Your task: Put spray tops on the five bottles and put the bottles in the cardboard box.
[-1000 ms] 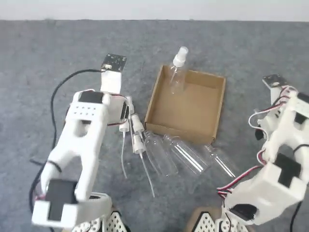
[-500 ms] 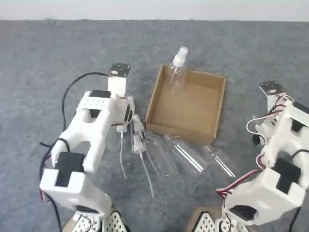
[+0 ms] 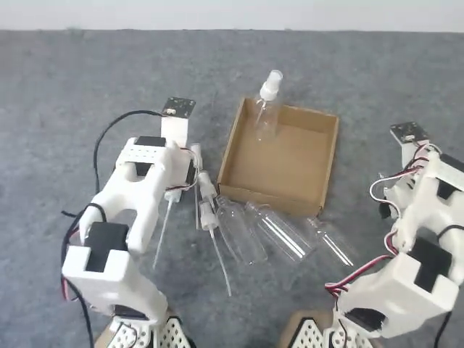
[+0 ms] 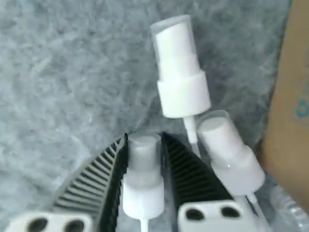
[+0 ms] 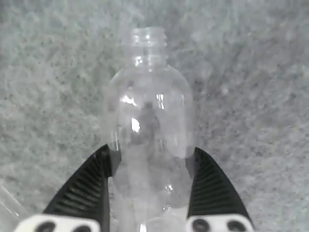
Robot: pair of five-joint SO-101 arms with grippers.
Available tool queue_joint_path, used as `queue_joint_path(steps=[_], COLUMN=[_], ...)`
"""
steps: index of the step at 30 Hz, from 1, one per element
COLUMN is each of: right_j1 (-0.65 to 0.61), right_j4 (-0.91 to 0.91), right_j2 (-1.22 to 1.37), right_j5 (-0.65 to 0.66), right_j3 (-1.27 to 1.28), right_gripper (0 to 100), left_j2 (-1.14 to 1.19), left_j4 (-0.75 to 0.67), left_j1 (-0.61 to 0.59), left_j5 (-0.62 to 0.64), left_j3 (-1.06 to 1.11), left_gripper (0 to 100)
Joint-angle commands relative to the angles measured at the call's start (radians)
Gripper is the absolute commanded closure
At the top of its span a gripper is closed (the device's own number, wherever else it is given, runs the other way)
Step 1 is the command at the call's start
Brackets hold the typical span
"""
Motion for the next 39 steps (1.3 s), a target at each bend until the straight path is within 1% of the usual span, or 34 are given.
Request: queue_joint_path(steps=[1,4,8,13,17,19,23,25,30,32,35,39], right_j1=[0.010,0.008,0.008,-0.013,-0.044,-0.051,-0.054,-0.059,-0.102,-0.119,-0.128,-0.130], right_j4=[-0.012,-0.012,-0.018,-0.101,-0.159,-0.159,-0.134,-0.128,-0.120,-0.059,0.047,0.116], right_j2=[-0.073,-0.073,-0.073,-0.073,-0.068,-0.070,-0.073,-0.073,-0.074,-0.065,-0.064,-0.064], right_j5=[-0.034,-0.046,-0.080,-0.095,-0.087,-0.086,-0.084,-0.084,-0.084,-0.084,-0.086,-0.086], right_j3=[-0.006,-0.006,-0.006,0.061,0.115,0.120,0.120,0.120,0.103,0.051,-0.043,-0.118], right_gripper=[96.0,96.0,96.0,96.0,95.9,95.0,84.2,81.2,80.7,80.7,80.6,79.0], left_j2=[-0.052,-0.161,-0.373,-0.641,-0.766,-0.795,-0.821,-0.821,-0.818,-0.816,-0.816,-0.816], left_j4=[0.037,0.083,0.146,0.152,0.146,0.144,0.095,0.064,0.057,0.052,0.003,-0.005], left_j1=[0.009,0.005,0.005,0.009,0.008,0.006,0.011,0.011,0.006,0.006,0.005,0.006], left_j5=[-0.008,-0.008,-0.011,-0.008,-0.008,-0.008,-0.008,-0.008,-0.012,-0.014,-0.014,-0.014], left_j3=[-0.042,-0.030,0.024,0.162,0.248,0.275,0.334,0.361,0.377,0.386,0.414,0.429], left_gripper=[99,99,99,99,99,99,99,99,99,99,99,99])
